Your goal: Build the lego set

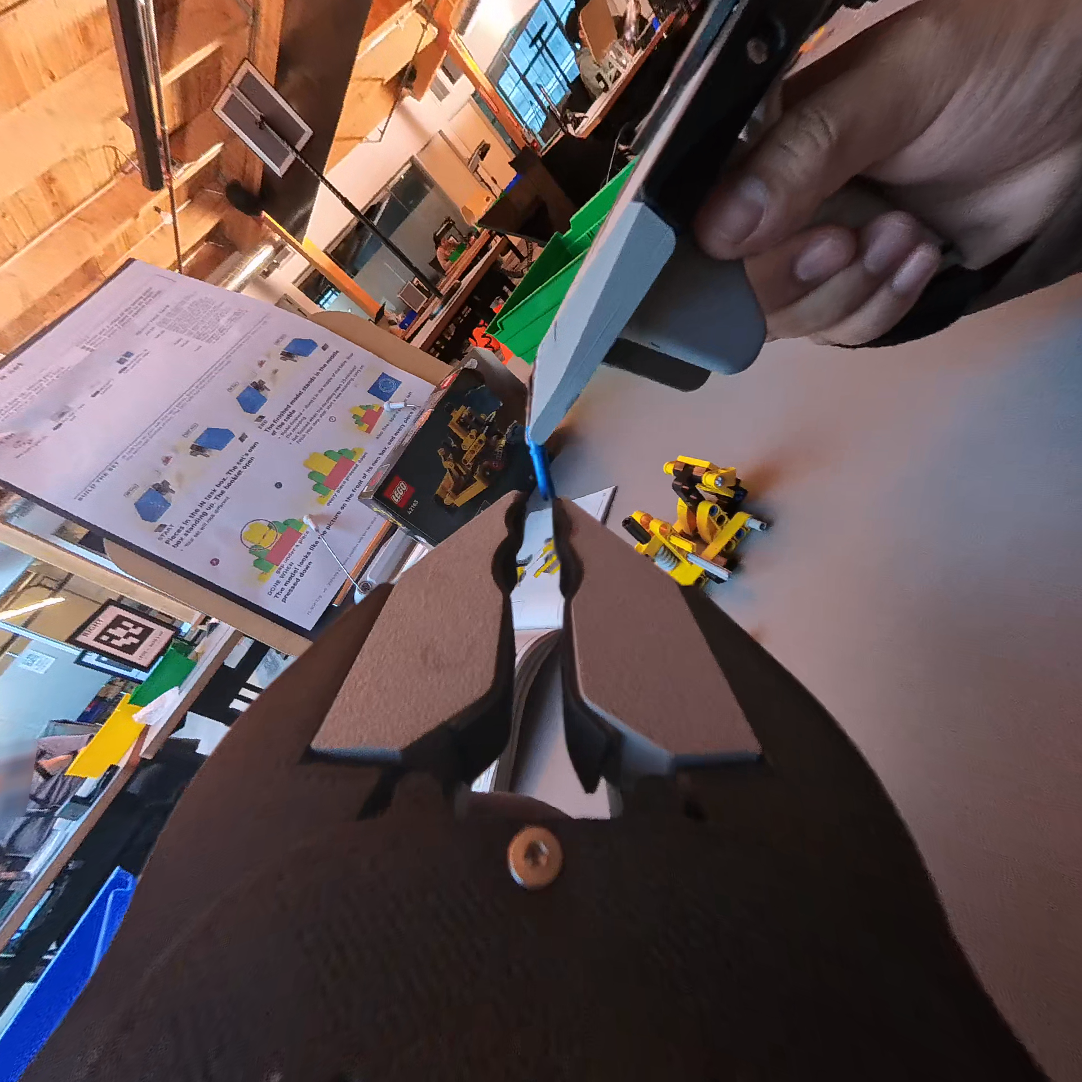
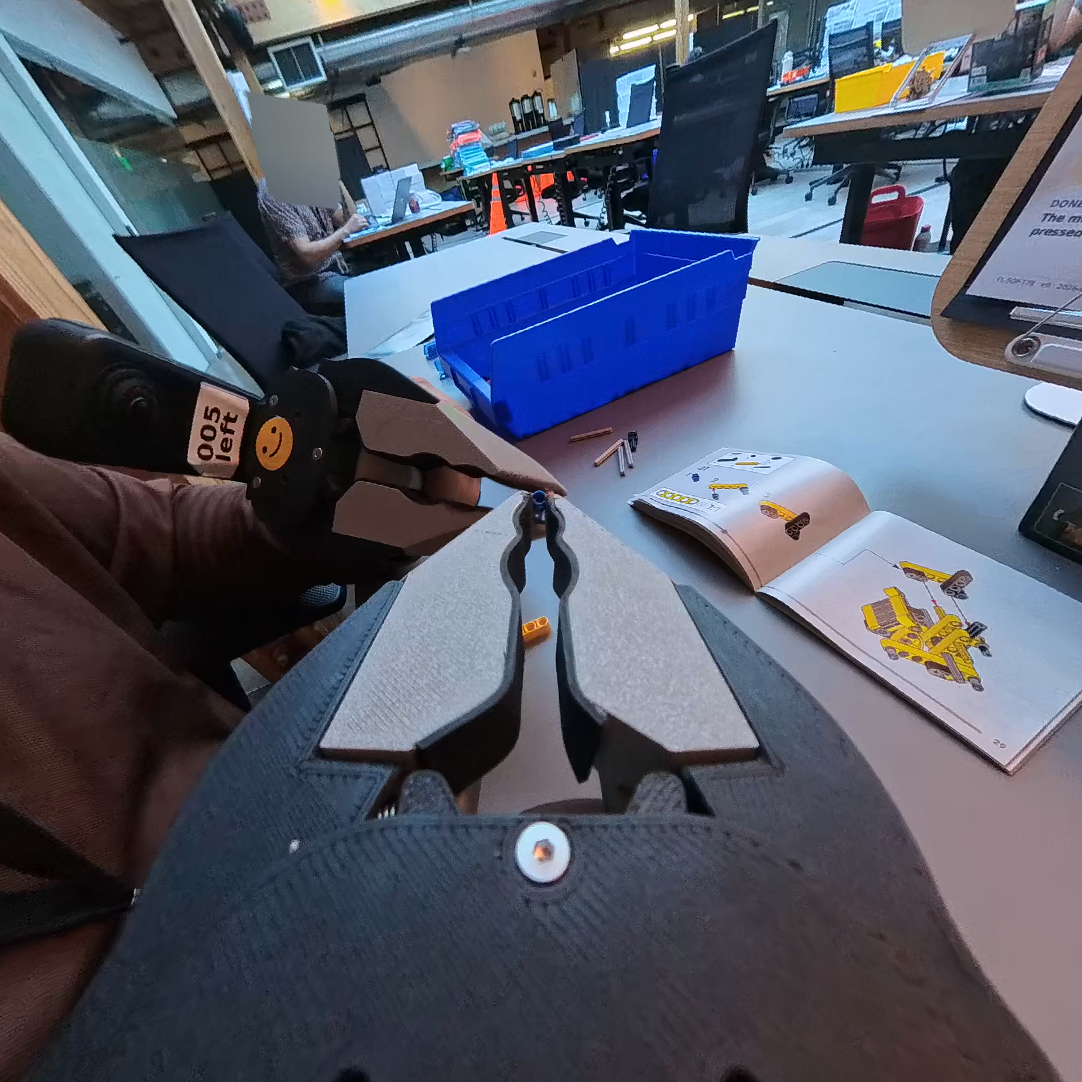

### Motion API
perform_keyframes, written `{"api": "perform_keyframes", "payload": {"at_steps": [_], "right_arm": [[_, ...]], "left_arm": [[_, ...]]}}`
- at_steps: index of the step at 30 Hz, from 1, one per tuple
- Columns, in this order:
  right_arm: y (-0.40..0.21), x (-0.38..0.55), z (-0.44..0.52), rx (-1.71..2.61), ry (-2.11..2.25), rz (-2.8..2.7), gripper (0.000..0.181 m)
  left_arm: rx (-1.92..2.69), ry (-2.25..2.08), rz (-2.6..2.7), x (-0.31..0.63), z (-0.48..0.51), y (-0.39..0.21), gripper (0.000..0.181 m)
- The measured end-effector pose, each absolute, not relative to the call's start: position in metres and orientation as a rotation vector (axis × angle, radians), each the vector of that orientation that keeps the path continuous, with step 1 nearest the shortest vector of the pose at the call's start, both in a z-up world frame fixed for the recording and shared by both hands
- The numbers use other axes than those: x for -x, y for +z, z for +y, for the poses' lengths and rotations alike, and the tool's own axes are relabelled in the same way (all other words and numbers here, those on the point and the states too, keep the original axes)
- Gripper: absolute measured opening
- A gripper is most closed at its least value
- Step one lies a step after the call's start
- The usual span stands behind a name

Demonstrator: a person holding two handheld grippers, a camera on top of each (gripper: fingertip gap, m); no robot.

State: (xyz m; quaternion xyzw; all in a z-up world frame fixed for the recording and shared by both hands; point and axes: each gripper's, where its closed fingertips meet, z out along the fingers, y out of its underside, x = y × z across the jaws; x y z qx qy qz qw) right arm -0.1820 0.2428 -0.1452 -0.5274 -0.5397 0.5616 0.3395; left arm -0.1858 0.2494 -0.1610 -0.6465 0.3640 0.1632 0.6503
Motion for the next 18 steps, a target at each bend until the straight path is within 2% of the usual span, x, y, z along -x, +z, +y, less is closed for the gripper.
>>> {"api": "perform_keyframes", "payload": {"at_steps": [6, 8, 18], "right_arm": [[-0.1426, 0.1822, 0.2454, 1.363, 1.461, -1.374, 0.0], [-0.1432, 0.1826, 0.2427, 1.365, 1.477, -1.382, 0.0], [-0.1393, 0.1805, 0.2393, 1.366, 1.564, -1.361, 0.0]], "left_arm": [[1.463, 0.297, 0.811, 0.1809, 0.2465, -0.1566, 0.011], [1.458, 0.3, 0.792, 0.1817, 0.2467, -0.1532, 0.003], [1.442, 0.332, 0.802, 0.1805, 0.246, -0.1525, 0.003]]}}
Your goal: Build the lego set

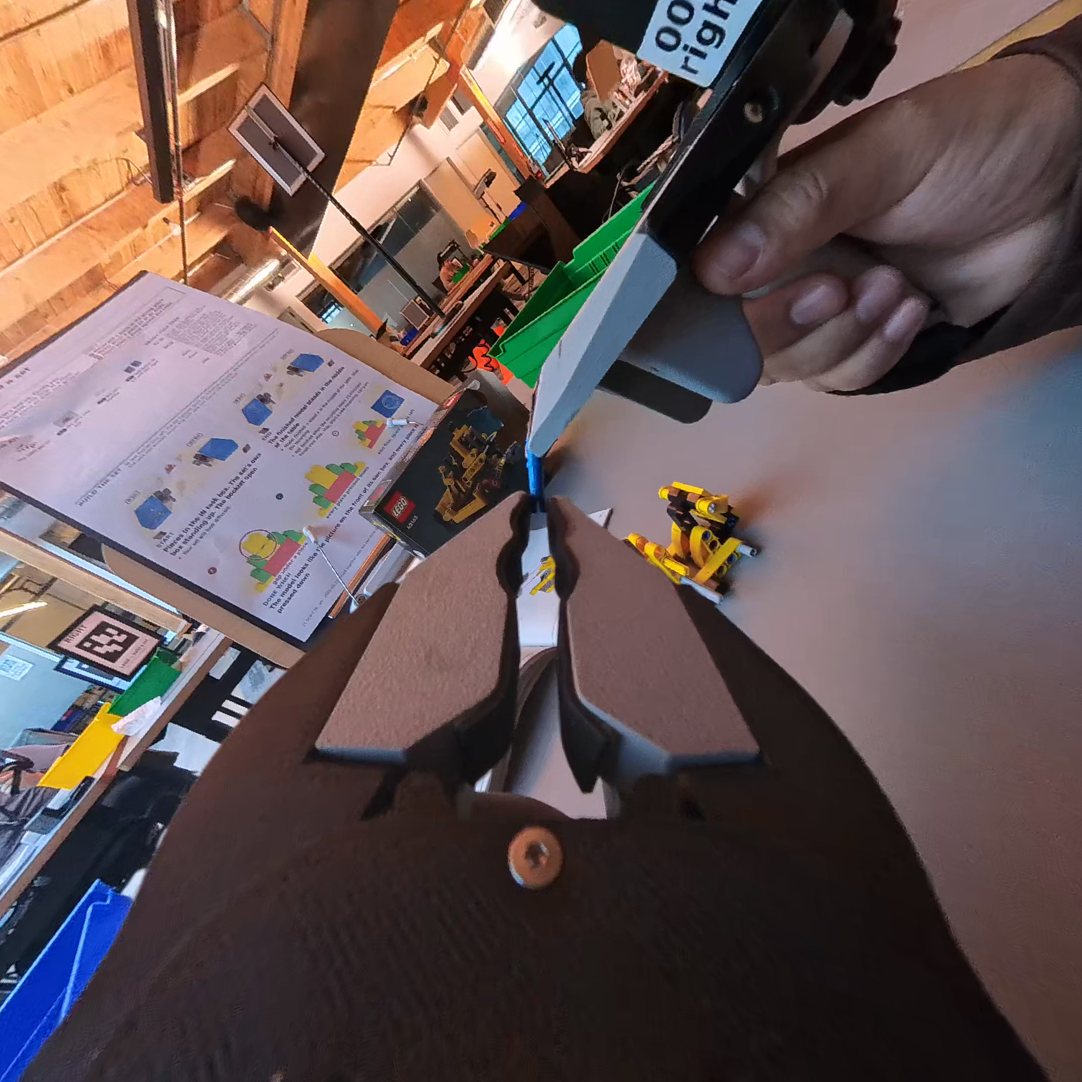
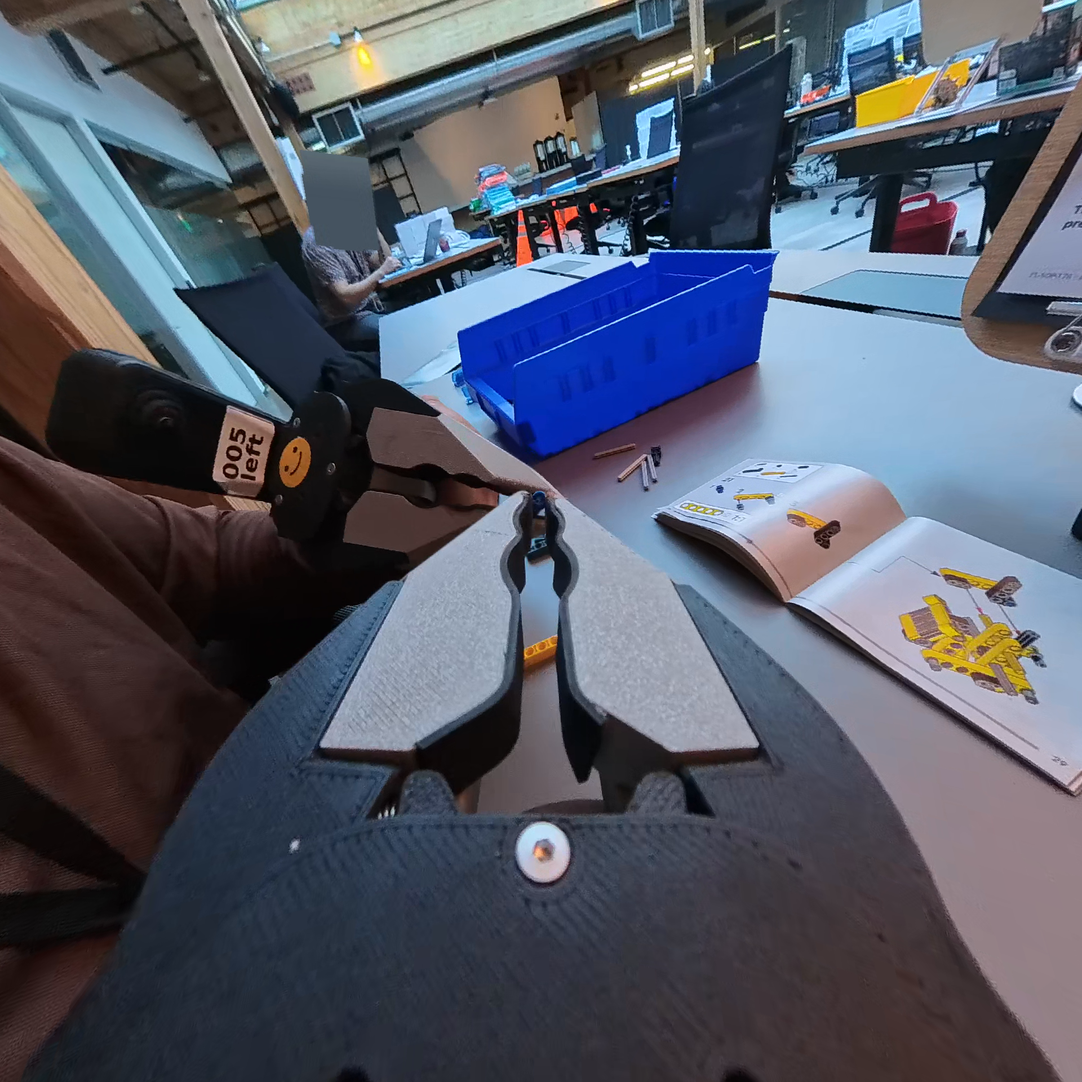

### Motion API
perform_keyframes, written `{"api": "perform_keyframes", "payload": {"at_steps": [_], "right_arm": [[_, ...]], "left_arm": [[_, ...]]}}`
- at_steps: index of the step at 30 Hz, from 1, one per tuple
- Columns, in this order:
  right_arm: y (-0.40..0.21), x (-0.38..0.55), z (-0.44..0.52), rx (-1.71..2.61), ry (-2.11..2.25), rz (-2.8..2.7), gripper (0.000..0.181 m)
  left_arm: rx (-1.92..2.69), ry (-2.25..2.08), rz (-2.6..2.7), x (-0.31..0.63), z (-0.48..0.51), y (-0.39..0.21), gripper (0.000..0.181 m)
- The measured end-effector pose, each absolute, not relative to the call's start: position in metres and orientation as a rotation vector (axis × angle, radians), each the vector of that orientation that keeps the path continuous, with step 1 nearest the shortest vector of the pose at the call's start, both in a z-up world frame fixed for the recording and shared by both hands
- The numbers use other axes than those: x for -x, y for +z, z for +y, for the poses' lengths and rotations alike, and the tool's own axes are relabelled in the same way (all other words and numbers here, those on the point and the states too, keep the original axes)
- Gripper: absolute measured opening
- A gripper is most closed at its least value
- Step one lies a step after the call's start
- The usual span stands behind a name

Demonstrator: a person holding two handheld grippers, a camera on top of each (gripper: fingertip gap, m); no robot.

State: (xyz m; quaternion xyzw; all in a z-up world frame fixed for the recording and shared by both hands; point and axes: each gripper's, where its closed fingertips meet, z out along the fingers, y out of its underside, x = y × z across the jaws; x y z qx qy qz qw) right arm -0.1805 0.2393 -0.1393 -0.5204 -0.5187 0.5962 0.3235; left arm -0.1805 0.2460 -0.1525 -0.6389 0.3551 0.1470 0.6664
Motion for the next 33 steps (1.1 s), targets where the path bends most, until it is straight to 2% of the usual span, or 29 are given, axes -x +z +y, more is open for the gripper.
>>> {"api": "perform_keyframes", "payload": {"at_steps": [15, 21, 23, 25, 26, 30, 33], "right_arm": [[-0.154, 0.185, 0.244, 1.401, 1.458, -1.386, 0.006], [-0.157, 0.184, 0.244, 1.407, 1.472, -1.404, 0.003], [-0.157, 0.18, 0.247, 1.401, 1.439, -1.408, 0.002], [-0.157, 0.171, 0.252, 1.388, 1.382, -1.42, 0.002], [-0.159, 0.165, 0.254, 1.381, 1.349, -1.435, 0.002], [-0.183, 0.141, 0.261, 1.389, 1.226, -1.488, 0.002], [-0.205, 0.128, 0.267, 1.455, 1.187, -1.49, 0.002]], "left_arm": [[1.46, 0.402, 0.828, 0.182, 0.251, -0.161, 0.002], [1.47, 0.382, 0.833, 0.18, 0.251, -0.164, 0.002], [1.513, 0.291, 0.818, 0.176, 0.25, -0.169, 0.005], [1.662, 0.145, 0.805, 0.174, 0.252, -0.187, 0.019], [1.763, 0.07, 0.797, 0.176, 0.252, -0.2, 0.02], [2.066, -0.169, 0.786, 0.178, 0.247, -0.244, 0.012], [2.189, -0.293, 0.821, 0.172, 0.239, -0.263, 0.013]]}}
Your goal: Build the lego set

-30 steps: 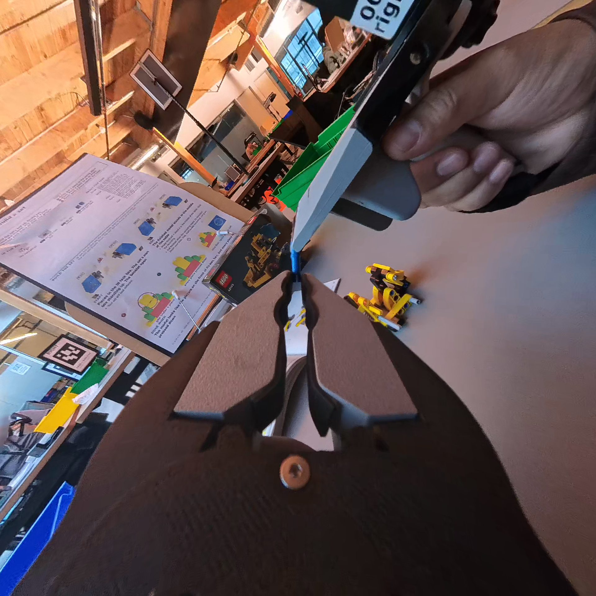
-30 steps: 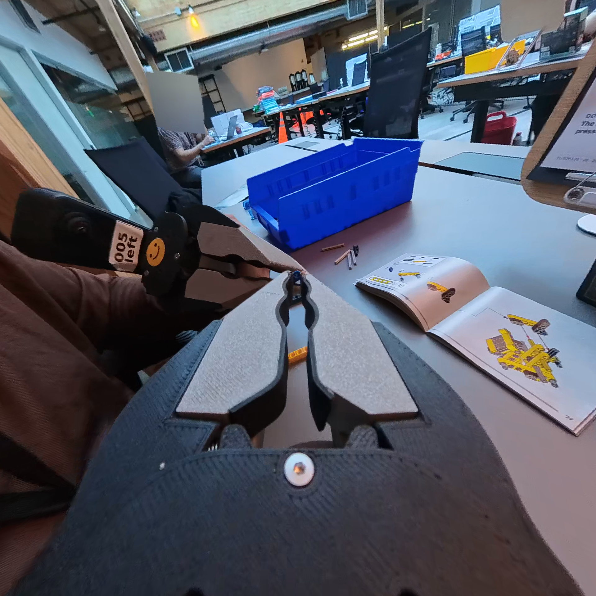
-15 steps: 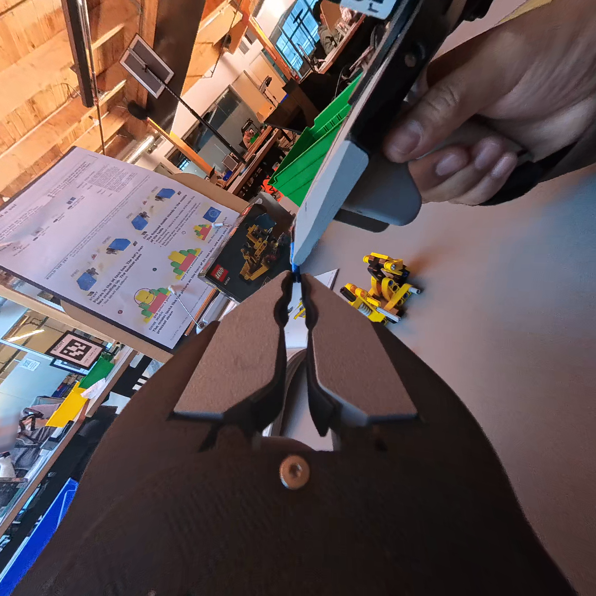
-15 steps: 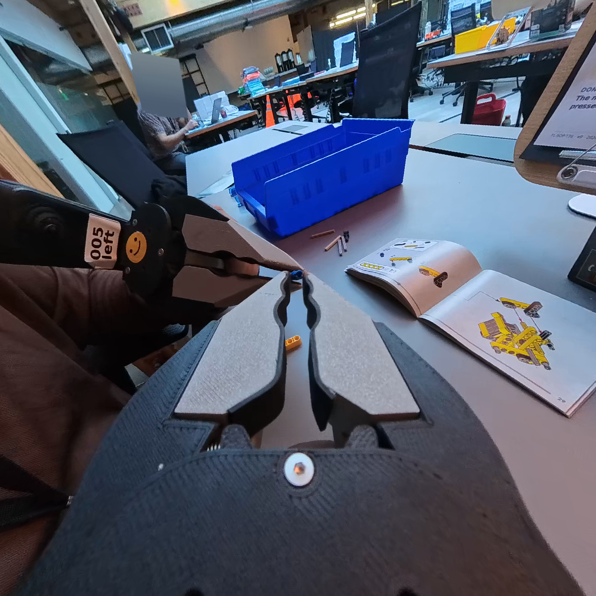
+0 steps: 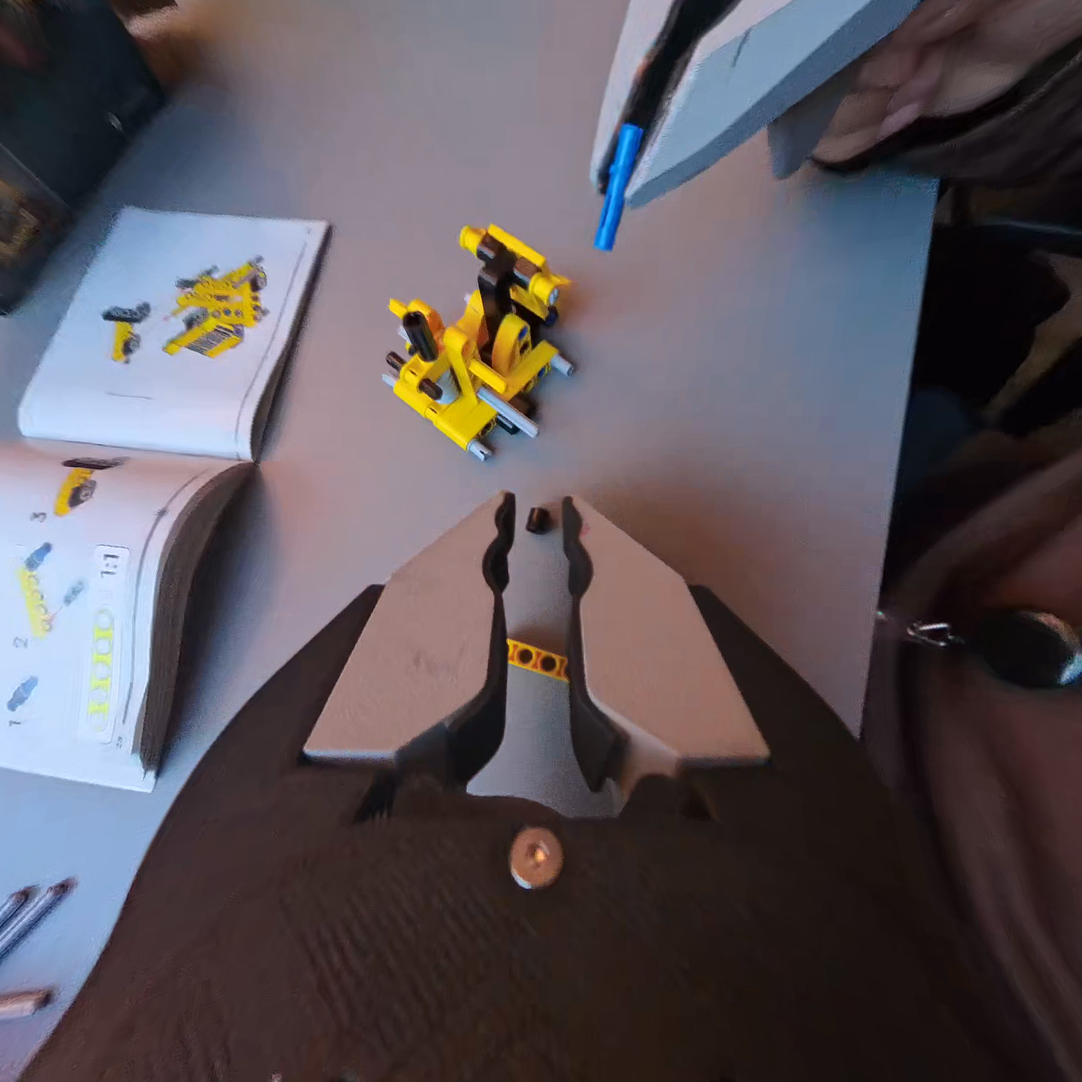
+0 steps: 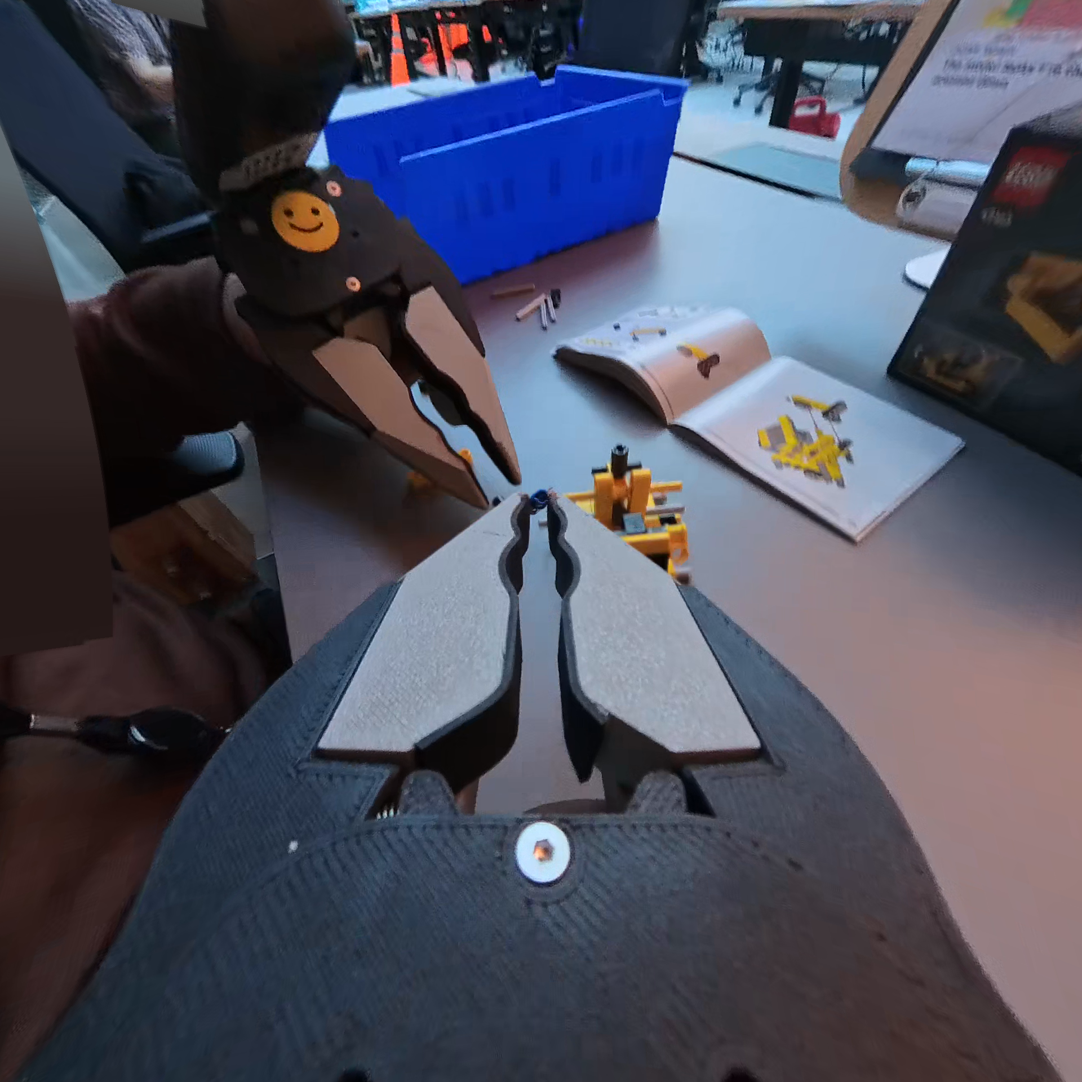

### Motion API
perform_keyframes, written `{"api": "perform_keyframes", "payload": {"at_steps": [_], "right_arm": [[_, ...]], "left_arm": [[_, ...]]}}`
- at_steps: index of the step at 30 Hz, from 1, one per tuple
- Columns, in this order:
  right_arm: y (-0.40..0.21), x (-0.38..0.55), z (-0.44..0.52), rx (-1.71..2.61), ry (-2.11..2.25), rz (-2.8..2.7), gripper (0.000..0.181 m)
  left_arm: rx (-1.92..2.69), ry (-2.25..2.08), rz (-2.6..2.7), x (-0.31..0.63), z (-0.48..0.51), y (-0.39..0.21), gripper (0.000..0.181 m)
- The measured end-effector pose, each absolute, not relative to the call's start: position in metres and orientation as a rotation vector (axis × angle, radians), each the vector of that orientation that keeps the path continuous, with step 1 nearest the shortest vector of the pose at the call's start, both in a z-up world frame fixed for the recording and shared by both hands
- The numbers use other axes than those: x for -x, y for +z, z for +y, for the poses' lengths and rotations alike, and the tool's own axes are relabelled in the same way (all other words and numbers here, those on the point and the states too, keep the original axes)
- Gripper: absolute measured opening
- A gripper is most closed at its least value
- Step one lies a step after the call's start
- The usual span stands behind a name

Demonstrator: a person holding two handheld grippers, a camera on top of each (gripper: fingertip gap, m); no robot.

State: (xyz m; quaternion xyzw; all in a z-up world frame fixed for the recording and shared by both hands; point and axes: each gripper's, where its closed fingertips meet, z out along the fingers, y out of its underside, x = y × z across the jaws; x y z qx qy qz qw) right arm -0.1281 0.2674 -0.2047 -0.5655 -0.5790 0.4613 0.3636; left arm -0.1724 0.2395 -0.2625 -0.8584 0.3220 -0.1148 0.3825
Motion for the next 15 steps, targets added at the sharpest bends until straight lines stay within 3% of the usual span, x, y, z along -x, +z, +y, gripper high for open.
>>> {"api": "perform_keyframes", "payload": {"at_steps": [15], "right_arm": [[-0.226, 0.145, 0.237, 1.436, 1.195, -1.717, 0.002]], "left_arm": [[2.118, -0.358, 0.818, 0.182, 0.235, -0.257, 0.005]]}}
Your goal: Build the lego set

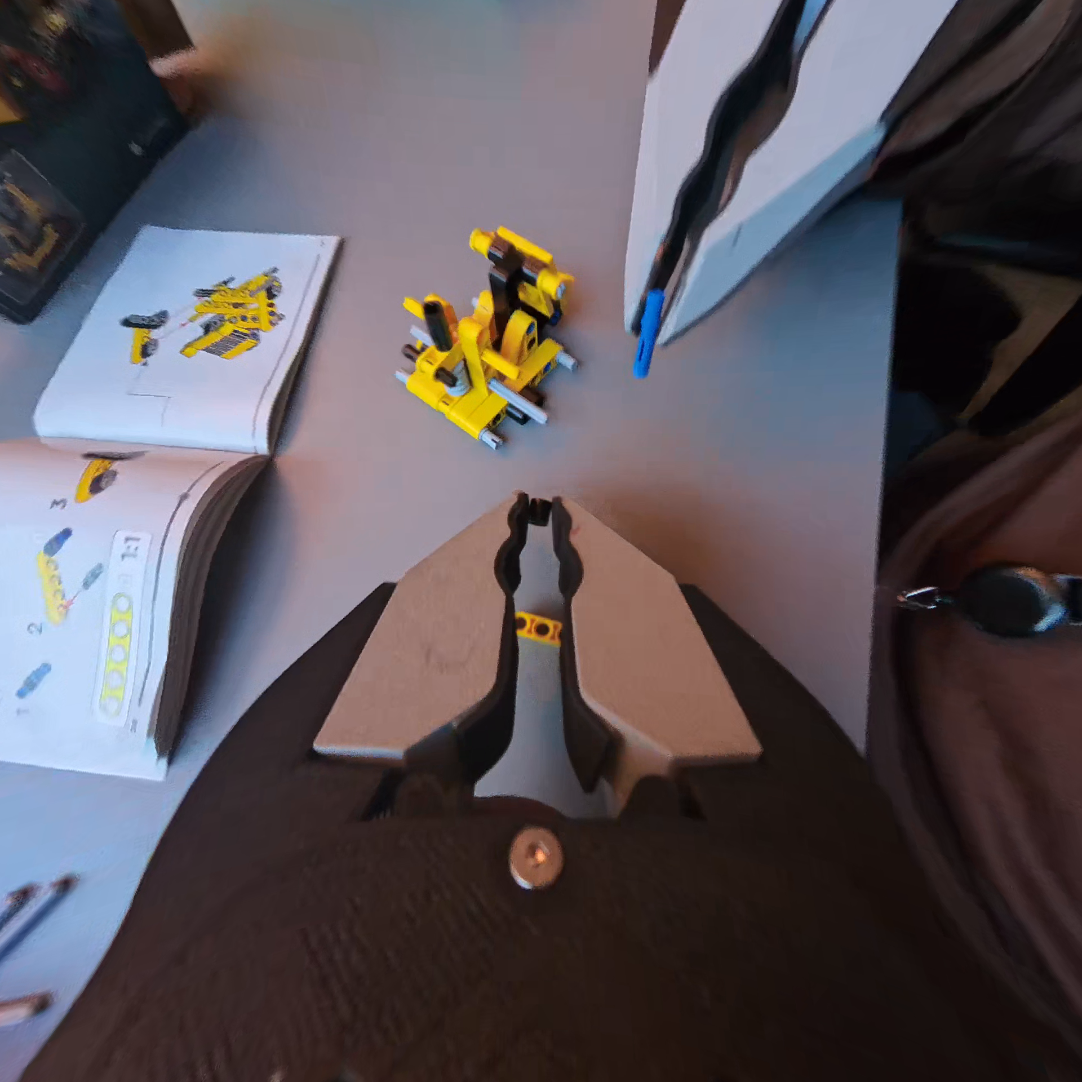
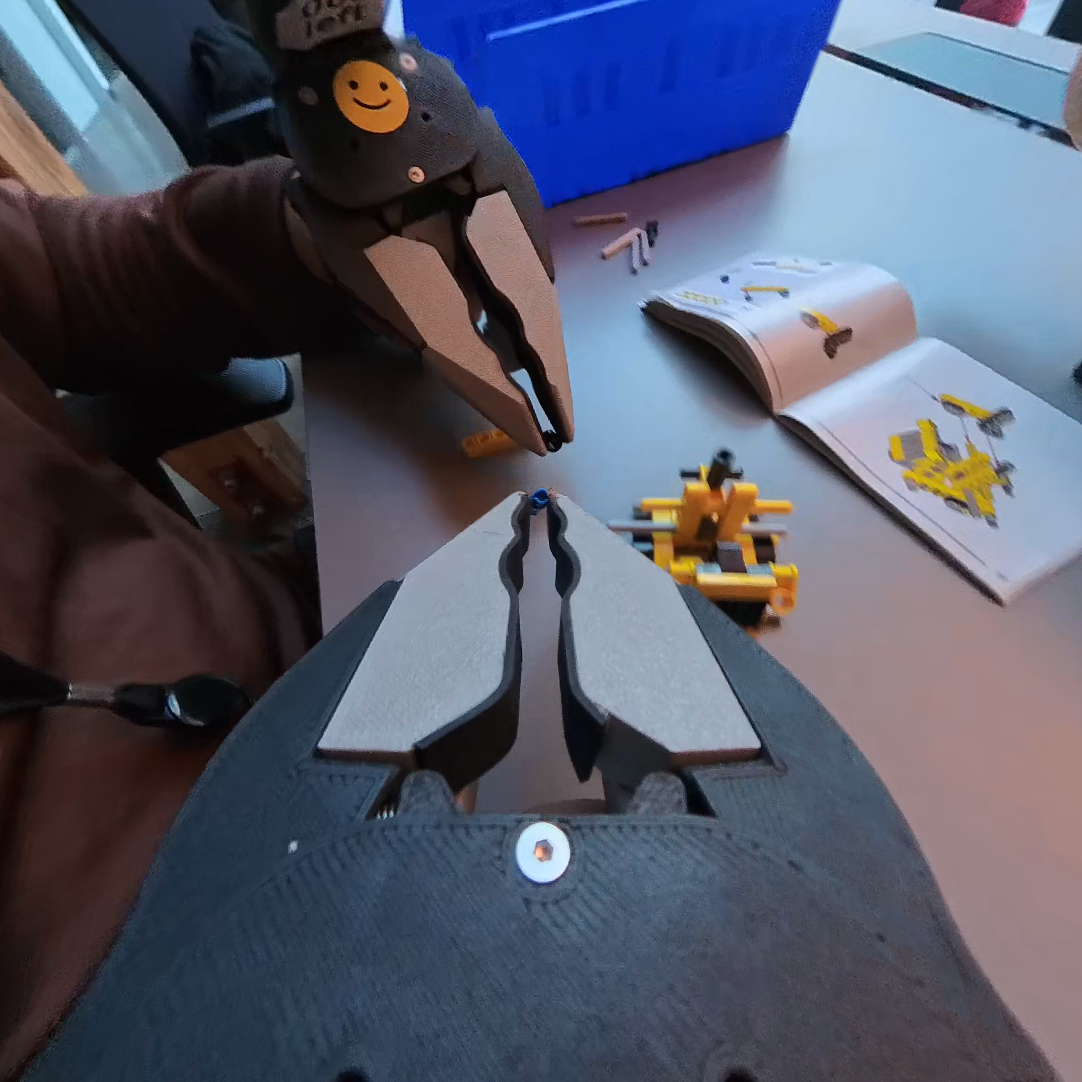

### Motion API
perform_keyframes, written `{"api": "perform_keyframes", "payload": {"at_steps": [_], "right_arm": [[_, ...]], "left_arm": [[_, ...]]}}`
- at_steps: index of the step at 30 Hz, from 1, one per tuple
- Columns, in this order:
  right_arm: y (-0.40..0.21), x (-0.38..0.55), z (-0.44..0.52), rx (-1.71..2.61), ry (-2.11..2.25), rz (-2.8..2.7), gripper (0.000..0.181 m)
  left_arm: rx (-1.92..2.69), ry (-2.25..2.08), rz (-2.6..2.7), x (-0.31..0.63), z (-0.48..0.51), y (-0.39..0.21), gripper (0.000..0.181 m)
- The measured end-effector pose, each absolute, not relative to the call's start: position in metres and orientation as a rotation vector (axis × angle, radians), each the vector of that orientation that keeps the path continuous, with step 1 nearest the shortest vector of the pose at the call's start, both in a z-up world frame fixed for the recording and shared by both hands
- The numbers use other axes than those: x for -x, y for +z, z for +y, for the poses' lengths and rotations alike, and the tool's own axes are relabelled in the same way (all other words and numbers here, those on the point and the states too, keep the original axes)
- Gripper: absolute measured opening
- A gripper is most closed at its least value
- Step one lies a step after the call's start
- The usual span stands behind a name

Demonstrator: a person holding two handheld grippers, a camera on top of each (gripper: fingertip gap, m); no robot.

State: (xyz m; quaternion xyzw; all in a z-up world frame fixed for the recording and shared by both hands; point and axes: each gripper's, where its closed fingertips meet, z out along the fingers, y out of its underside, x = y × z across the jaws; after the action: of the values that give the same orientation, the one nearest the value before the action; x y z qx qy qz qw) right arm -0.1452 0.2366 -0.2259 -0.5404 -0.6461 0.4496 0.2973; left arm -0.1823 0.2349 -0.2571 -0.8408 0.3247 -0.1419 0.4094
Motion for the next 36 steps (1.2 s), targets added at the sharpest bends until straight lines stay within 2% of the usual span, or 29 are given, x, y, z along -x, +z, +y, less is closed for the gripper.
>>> {"api": "perform_keyframes", "payload": {"at_steps": [6, 16, 36], "right_arm": [[-0.213, 0.192, 0.222, 1.399, 1.322, -1.715, 0.003], [-0.181, 0.209, 0.206, 1.273, 1.6, -1.591, 0.002], [-0.179, 0.215, 0.203, 1.224, 1.57, -1.548, 0.002]], "left_arm": [[1.918, -0.632, 0.618, 0.204, 0.215, -0.22, 0.005], [1.751, -0.564, 0.645, 0.211, 0.201, -0.2, 0.005], [1.672, -0.636, 0.596, 0.21, 0.203, -0.187, 0.005]]}}
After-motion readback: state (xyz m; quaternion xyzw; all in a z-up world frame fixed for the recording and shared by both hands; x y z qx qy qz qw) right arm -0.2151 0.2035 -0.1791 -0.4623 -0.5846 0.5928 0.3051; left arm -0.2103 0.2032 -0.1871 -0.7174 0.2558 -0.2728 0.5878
